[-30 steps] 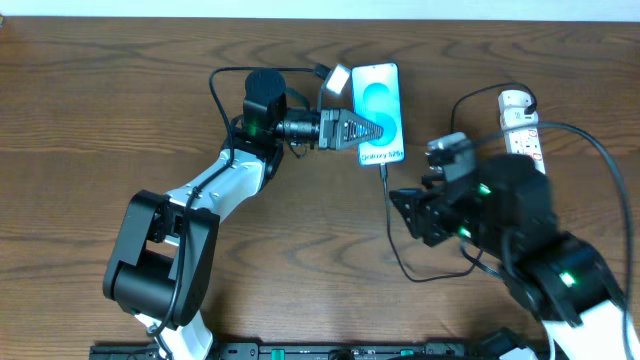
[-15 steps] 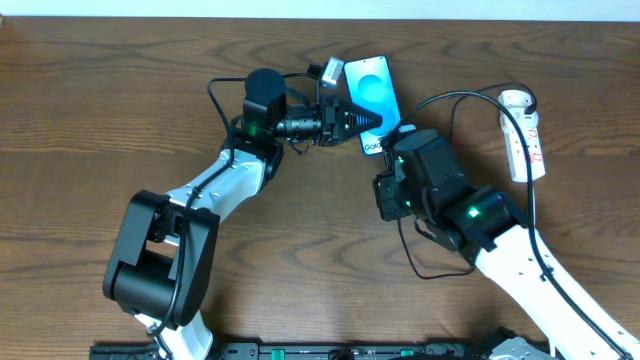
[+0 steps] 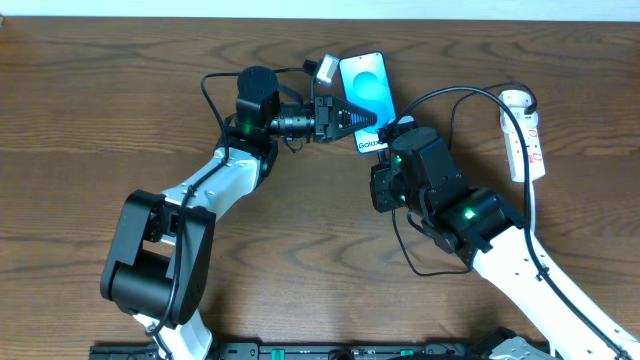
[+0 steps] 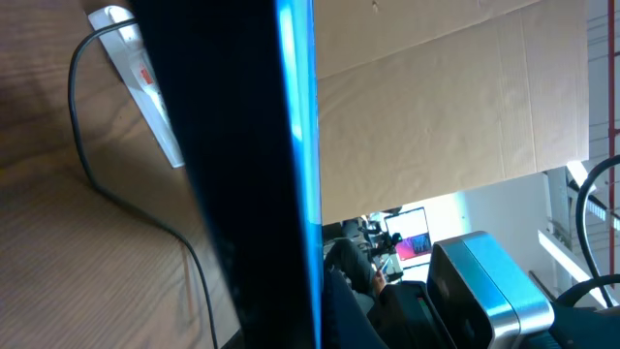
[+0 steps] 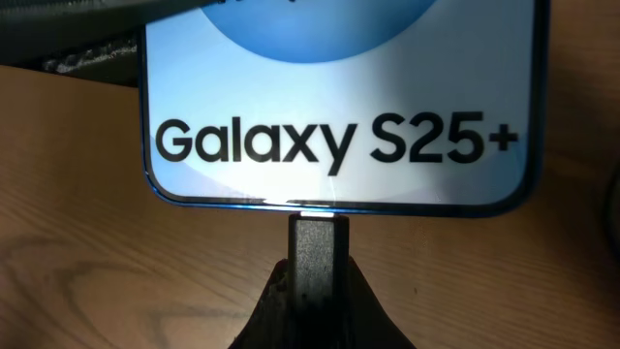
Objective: Plug charger to phone and switch on socket
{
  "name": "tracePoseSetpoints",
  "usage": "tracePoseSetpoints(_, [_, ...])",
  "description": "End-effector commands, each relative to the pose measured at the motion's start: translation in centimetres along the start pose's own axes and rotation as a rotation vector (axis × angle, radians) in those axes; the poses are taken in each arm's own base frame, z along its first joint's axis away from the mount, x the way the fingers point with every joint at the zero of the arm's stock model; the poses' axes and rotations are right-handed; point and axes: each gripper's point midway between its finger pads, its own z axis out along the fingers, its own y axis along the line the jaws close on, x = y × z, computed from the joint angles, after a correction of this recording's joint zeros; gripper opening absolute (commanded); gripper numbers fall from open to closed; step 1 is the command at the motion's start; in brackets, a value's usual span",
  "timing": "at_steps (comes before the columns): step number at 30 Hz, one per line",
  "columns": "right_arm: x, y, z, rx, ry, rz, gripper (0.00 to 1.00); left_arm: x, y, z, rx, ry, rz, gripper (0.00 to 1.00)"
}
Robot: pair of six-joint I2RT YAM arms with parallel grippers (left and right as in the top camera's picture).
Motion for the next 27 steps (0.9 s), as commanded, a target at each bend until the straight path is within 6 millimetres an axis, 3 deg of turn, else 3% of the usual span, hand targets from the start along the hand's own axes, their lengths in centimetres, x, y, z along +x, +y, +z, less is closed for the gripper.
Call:
tracePoseSetpoints(1, [-1.7, -0.5, -0.7, 0.031, -0.057, 0.01, 0.01, 2.6, -2.1, 1.0, 0.067, 0.131, 0.061, 0.07])
tracePoseSetpoints(4, [-1.8, -0.4, -1.0, 0.029, -0.062, 0.009, 0.02, 2.6, -2.0, 1.0, 0.067, 0.127, 0.083, 0.08])
tracePoseSetpoints(10, [-1.5, -1.2, -4.9, 0.043, -0.095, 0.008, 0.44, 0.9, -1.4, 1.2, 0.023, 0.035, 0.076, 0.08])
tracePoseSetpoints(11, [-1.4, -2.1, -6.8, 0.07, -0.12, 0.016, 0.52, 0.2, -1.0, 1.2, 0.003, -0.007, 0.051, 0.07])
tracePoseSetpoints(15, [-0.8, -4.4, -11.7, 0.154, -0.202, 0.034, 0.68, -1.7, -0.5, 1.3, -0.039, -0.117, -0.018, 0.07])
tracePoseSetpoints(17, [-0.4, -5.8, -14.5, 0.205, -0.261, 0.046, 0.75, -2.5, -0.7, 1.7, -0.051, -0.166, -0.022, 0.07])
tracePoseSetpoints(21, [0.8, -8.7, -21.0, 0.299, -0.439, 0.108, 0.96, -4.2, -2.1, 3.8, -0.078, -0.24, 0.023, 0.07])
tracePoseSetpoints(27, [2.3, -9.6, -25.6, 0.265, -0.592, 0.176, 0.99, -4.1, -1.2, 6.5, -0.317, -0.124, 0.108, 0.08])
